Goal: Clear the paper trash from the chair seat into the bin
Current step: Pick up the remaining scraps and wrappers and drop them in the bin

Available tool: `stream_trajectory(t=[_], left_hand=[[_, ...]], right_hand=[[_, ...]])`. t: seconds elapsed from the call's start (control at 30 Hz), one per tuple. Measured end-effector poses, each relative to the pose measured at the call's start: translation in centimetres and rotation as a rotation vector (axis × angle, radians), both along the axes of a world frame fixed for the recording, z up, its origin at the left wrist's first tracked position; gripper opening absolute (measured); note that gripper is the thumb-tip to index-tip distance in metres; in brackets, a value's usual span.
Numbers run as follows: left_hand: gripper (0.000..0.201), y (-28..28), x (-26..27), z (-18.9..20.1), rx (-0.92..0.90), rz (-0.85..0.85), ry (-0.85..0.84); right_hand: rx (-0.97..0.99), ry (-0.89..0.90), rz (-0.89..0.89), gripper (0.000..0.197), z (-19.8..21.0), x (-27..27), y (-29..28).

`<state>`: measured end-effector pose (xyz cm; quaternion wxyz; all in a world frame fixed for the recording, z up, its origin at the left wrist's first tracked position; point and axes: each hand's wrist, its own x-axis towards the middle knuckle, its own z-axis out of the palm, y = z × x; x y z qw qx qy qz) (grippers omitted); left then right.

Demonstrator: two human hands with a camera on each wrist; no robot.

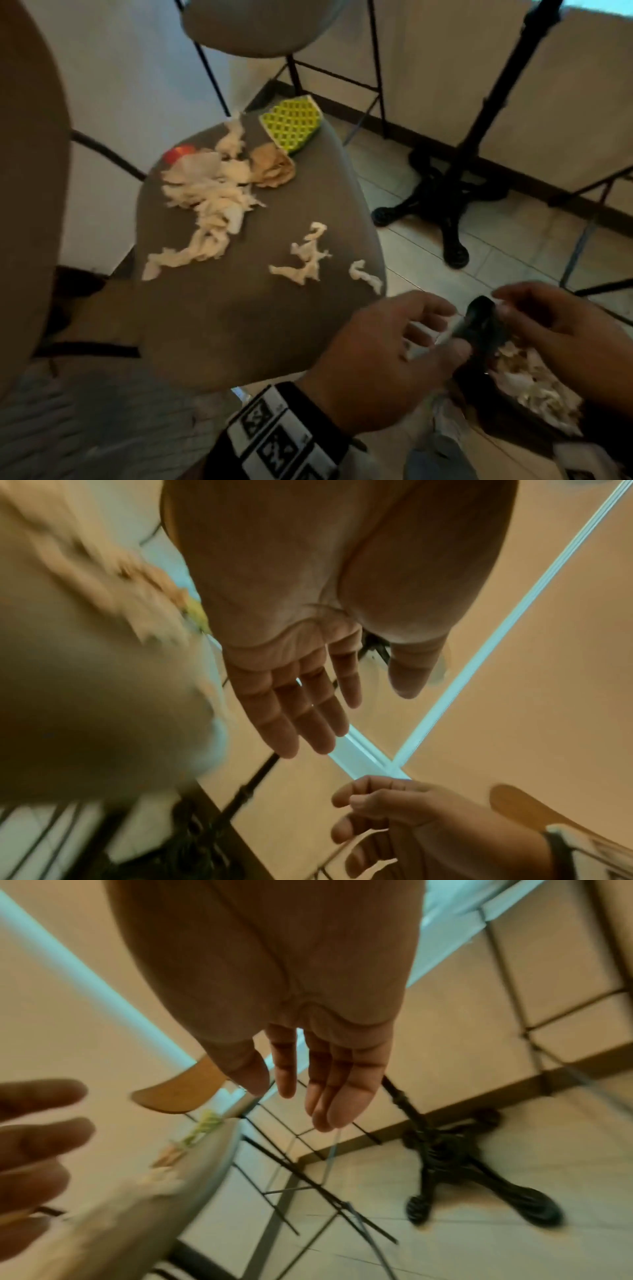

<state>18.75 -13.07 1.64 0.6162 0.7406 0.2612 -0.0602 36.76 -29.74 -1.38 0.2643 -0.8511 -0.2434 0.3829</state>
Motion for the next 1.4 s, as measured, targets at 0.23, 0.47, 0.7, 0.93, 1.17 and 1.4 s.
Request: stream_trajectory(t=[0.23, 0.47, 0.7, 0.93, 1.17, 1.4], left_hand=[[0.027, 8.9, -8.6, 2.4, 0.346, 0.409, -0.050], [0.093, 16.8, -9.5, -0.1, 0.593, 0.639, 0.303], [0.085, 19.3, -4.3, -1.1, 0.511, 0.481, 0.486], [0.036, 20.7, -3.4, -2.3, 0.644, 0.478, 0.532], [0.025, 19.2, -5.3, -0.8, 0.546, 0.573, 0.362], [0.011, 12.9, -5.0, 3.7, 0.465, 0.470, 0.034]], right_hand=[[-0.112, -0.088, 0.354, 0.076, 4.3, -6.8, 13.0], [-0.232, -0.258, 0.399, 0.097, 2.4, -12.0, 19.9], [-0.130, -0.325, 0.454, 0.033, 1.7, -12.8, 23.7], [-0.081, -0.283, 0.540, 0.016, 1.6, -11.6, 24.5], [0.124, -0.066, 0.256, 0.006, 3.0, -9.9, 22.0], [0.275, 0.018, 0.003, 0.007, 5.1, -6.7, 15.3]])
